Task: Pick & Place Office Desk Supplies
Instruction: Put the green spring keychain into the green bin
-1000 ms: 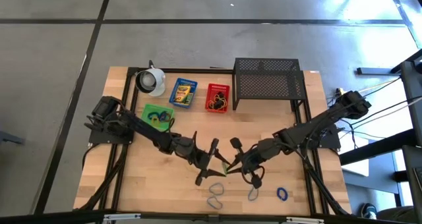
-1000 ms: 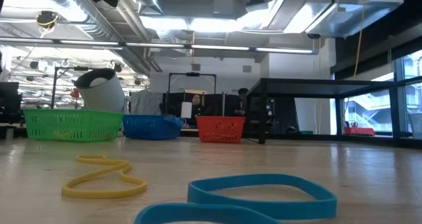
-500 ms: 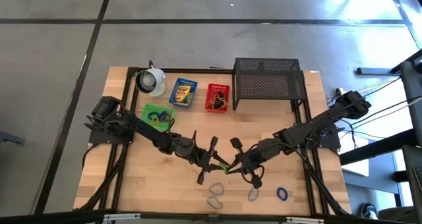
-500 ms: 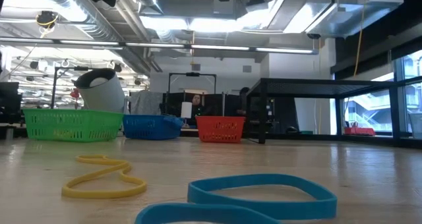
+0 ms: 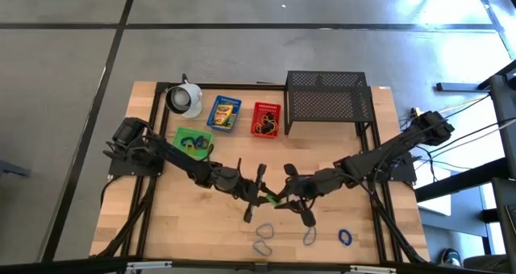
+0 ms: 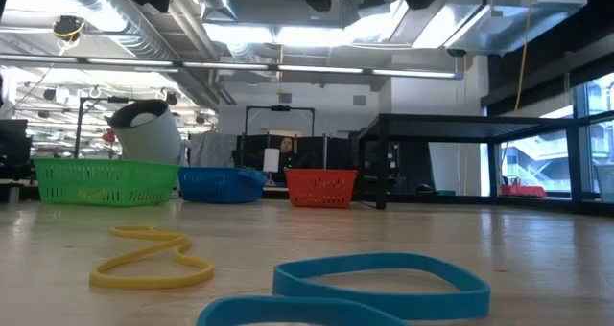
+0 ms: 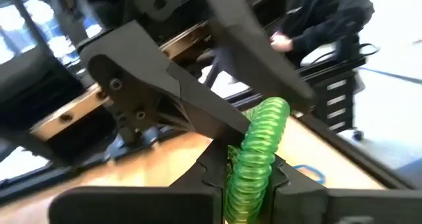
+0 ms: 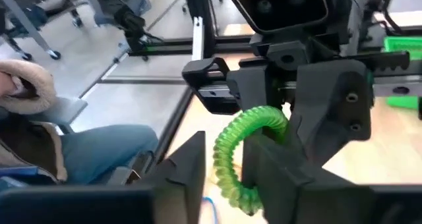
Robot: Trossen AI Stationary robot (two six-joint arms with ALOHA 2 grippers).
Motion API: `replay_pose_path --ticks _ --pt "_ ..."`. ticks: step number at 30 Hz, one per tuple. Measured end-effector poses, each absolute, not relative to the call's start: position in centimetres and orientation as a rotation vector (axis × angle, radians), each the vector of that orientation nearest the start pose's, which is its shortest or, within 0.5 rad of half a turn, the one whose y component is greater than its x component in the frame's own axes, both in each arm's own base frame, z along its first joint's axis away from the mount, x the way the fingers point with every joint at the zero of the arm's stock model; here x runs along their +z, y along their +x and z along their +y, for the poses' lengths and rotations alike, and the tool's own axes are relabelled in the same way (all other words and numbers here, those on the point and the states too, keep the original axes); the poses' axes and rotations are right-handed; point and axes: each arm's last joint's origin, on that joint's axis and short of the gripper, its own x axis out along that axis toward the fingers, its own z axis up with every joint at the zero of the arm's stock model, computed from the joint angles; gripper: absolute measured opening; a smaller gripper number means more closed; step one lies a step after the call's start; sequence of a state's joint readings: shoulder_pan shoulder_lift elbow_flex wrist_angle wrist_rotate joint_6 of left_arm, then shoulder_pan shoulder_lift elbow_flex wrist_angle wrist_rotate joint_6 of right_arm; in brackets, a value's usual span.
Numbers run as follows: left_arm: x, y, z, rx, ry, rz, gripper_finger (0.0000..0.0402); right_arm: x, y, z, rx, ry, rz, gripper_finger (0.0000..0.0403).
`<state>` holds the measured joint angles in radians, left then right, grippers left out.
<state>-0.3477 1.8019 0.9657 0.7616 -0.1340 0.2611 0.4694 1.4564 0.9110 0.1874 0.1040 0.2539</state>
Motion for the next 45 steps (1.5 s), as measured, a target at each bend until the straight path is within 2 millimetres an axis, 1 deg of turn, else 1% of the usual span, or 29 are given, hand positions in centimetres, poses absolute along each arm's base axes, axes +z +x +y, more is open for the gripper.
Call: replay_pose_path --ticks 3,6,8,11,15,21,25,28,31,35,39,45 --pt "21.0 36.3 -12.3 -0.134 0.245 0.107 0.0020 25.6 28.3 13.9 0.292 0.128 0.426 0.0155" --pt "21.4 35.9 -11.4 -0.039 0.215 0.193 0.0019 26.0 27.6 13.4 0.235 0.111 0.451 0.0184" --pt "21.6 35.4 -10.5 0.039 0.195 0.270 0.0019 26.4 27.1 12.9 0.176 0.094 0.464 0.0199" --pt "22.3 34.0 -9.3 0.187 0.173 0.393 0.0019 26.7 26.4 12.3 0.092 0.062 0.483 0.0214" --pt "22.4 31.1 -7.8 0.433 0.171 0.590 0.0025 26.8 26.0 11.9 0.010 0.053 0.488 0.0221" --pt "21.4 25.4 -5.7 0.807 0.130 0.873 0.0026 26.1 25.9 11.8 -0.022 0.049 0.541 0.0221" --pt "20.9 23.2 -4.4 0.987 0.022 1.000 0.0025 26.0 25.9 11.8 -0.024 0.044 0.551 0.0222" --pt "19.8 22.4 -3.5 1.023 -0.064 1.103 0.0025 26.0 25.9 11.8 -0.023 0.043 0.552 0.0222" --pt "18.6 21.8 -2.4 1.003 -0.081 1.219 0.0025 26.0 25.9 11.8 -0.023 0.043 0.552 0.0222" --pt "17.0 21.0 -1.0 0.972 -0.152 1.355 0.0024 26.0 25.9 11.8 -0.022 0.039 0.551 0.0222" --pt "16.4 20.6 -0.1 1.006 -0.180 1.378 0.0025 26.0 25.9 11.8 -0.015 0.015 0.551 0.0222" --pt "16.5 20.7 0.3 1.083 -0.184 1.312 0.0045 26.0 25.9 11.7 -0.029 -0.016 0.545 0.0222"
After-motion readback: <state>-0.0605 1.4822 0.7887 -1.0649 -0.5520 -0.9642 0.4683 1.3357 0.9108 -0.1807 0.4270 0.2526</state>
